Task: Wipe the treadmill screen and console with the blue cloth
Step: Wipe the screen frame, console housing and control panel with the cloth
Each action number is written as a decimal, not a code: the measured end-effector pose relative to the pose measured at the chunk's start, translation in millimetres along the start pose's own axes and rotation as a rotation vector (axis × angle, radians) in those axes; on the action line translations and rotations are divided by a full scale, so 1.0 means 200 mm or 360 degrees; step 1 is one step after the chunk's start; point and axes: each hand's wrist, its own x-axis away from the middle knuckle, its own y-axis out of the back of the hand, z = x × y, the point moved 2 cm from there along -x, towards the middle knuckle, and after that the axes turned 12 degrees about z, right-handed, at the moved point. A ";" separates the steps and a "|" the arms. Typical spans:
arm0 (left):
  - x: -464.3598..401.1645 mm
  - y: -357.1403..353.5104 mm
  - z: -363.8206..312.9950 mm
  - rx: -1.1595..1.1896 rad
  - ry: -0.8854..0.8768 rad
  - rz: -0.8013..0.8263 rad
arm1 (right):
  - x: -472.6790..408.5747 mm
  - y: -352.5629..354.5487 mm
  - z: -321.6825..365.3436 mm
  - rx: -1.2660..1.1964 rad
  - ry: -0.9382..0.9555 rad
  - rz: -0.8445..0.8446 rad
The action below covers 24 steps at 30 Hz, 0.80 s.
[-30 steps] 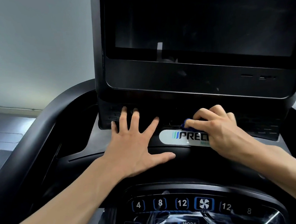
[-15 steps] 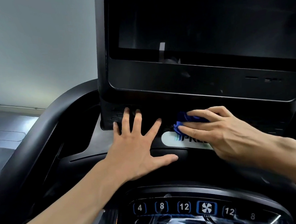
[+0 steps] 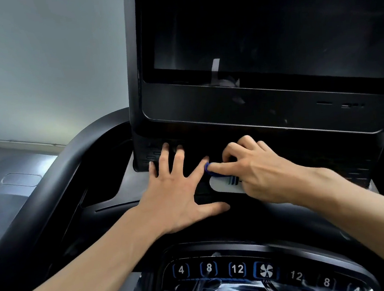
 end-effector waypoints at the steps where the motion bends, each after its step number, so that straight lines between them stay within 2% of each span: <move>1: 0.00 0.00 0.00 0.0014 0.0000 0.0010 | -0.02 0.01 0.02 -0.0056 -0.0028 -0.0002; 10: 0.00 0.00 0.00 0.0040 -0.0009 0.0013 | 0.12 0.00 -0.02 -0.0253 -0.0383 0.0091; 16: 0.01 0.03 0.00 -0.0002 0.0030 -0.0002 | -0.01 0.00 0.14 -0.0262 -0.0304 -0.0099; 20: 0.03 0.07 -0.04 -0.0143 -0.0001 -0.0085 | 0.19 -0.09 -0.02 -0.0146 -0.0412 -0.0174; 24: 0.01 0.08 -0.14 -0.0005 -0.0098 -0.0060 | 0.38 -0.18 -0.16 -0.0088 -0.0562 -0.0208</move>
